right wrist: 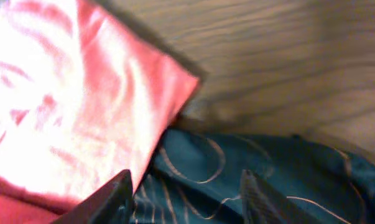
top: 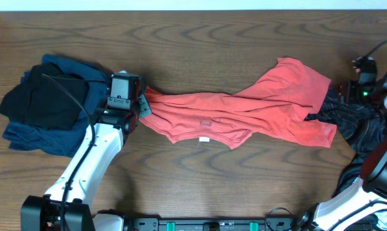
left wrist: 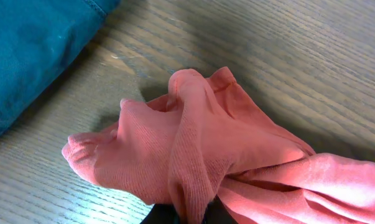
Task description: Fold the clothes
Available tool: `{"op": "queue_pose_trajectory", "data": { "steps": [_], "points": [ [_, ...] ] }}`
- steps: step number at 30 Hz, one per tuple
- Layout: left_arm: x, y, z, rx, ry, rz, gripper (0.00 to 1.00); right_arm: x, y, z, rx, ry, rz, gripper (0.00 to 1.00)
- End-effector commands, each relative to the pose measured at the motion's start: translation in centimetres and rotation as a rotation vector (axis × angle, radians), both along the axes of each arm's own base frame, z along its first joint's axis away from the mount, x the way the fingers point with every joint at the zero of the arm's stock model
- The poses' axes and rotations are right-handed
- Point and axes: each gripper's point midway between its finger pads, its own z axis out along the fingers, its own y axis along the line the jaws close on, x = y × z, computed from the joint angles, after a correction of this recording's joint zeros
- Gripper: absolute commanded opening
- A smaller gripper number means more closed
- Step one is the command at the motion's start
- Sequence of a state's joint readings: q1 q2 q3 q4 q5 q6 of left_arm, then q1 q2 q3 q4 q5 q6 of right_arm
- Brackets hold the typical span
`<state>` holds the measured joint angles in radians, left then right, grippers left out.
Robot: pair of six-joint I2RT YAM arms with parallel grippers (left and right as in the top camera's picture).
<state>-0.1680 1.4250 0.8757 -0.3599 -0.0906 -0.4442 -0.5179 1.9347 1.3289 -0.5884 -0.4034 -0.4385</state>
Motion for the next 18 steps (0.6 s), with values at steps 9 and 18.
{"op": "queue_pose_trajectory", "data": {
  "steps": [9,18],
  "points": [
    [0.1,0.8,0.1,0.031,-0.003,0.019,0.06,-2.8,1.2,-8.6,0.066,0.228,0.024,0.26],
    [0.1,0.8,0.1,0.031,-0.003,0.019,0.06,-6.3,-10.2,-11.0,-0.332,0.406,-0.548,0.09]
  ]
}}
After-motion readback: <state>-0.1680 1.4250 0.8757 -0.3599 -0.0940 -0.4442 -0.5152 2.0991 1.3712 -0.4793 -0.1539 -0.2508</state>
